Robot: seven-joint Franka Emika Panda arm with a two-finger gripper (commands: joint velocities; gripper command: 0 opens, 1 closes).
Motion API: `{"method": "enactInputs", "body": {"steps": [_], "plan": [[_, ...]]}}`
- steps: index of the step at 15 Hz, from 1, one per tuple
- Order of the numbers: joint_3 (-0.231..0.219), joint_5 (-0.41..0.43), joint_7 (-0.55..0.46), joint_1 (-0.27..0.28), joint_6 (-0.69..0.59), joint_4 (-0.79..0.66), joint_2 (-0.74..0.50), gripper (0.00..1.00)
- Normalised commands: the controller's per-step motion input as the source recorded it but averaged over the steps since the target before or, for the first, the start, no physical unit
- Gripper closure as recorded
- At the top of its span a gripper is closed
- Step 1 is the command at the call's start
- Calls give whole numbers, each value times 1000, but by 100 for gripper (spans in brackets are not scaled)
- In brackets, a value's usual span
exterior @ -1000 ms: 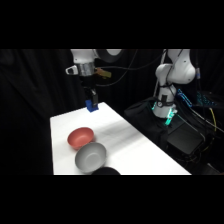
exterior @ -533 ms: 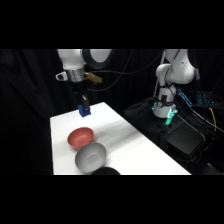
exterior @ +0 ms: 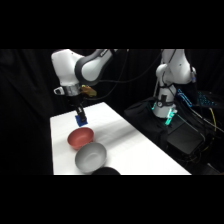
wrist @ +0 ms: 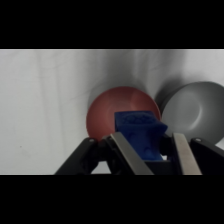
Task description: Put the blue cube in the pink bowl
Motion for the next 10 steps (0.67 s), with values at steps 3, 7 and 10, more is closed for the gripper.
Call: {"method": "enactInputs", "body": {"steps": [3, 7, 10], "plan": [[149, 243, -244, -178, 124, 254, 271, 80], [135, 215, -239, -163, 73, 230, 226, 80], [96, 146, -214, -125, 19, 195, 145, 29]]}}
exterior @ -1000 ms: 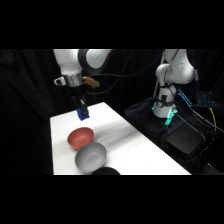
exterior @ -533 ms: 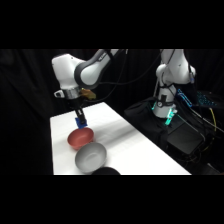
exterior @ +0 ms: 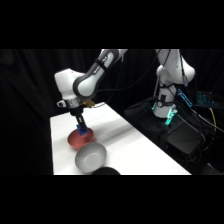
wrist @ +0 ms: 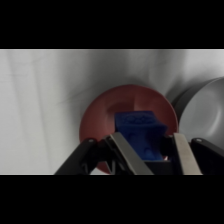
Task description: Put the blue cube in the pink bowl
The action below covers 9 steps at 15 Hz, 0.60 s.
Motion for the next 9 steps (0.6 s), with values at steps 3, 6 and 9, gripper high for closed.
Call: {"method": "enactInputs", "body": {"steps": [3, 6, 9], "plan": [[83, 129, -187, -102, -4, 157, 56, 0], [56, 83, -138, -57, -38, 95, -36, 0], [13, -13, -82, 11, -168, -57, -255, 0]]}}
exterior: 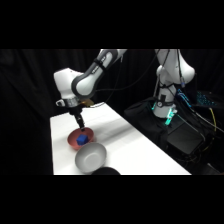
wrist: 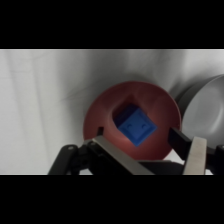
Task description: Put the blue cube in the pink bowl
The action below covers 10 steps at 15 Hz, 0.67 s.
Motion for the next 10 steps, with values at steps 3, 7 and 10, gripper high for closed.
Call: {"method": "enactInputs", "body": {"steps": [3, 7, 10], "plan": [[-32, -79, 20, 79, -289, -131, -417, 0], [-71, -128, 79, 106, -352, -101, -427, 0], [-79, -114, 78, 99, -293, -47, -314, 0]]}}
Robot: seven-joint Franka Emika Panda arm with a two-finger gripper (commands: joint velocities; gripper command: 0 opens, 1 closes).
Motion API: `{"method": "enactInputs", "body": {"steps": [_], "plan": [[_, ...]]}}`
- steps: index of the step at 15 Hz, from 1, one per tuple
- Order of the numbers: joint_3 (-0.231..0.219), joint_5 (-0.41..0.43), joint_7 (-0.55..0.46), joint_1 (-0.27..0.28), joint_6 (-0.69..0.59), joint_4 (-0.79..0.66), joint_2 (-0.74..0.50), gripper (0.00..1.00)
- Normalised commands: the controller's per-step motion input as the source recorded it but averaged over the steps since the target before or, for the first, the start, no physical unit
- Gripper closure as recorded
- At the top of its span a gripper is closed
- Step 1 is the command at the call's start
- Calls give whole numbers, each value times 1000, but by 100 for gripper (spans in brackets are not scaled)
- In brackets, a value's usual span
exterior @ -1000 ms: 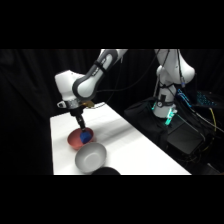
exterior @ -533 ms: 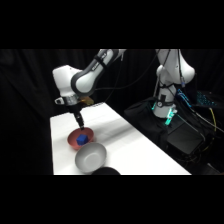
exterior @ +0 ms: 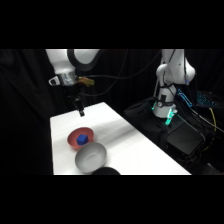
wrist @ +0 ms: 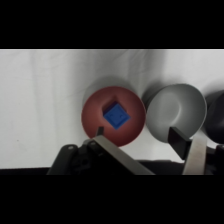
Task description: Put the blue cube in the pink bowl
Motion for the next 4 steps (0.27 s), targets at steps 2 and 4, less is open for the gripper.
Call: {"method": "enactInputs", "body": {"steps": [2, 4], "plan": [[-80, -120, 87, 102, -177, -53, -239, 0], [-88, -142, 115, 106, -121, -69, -217, 0]]}}
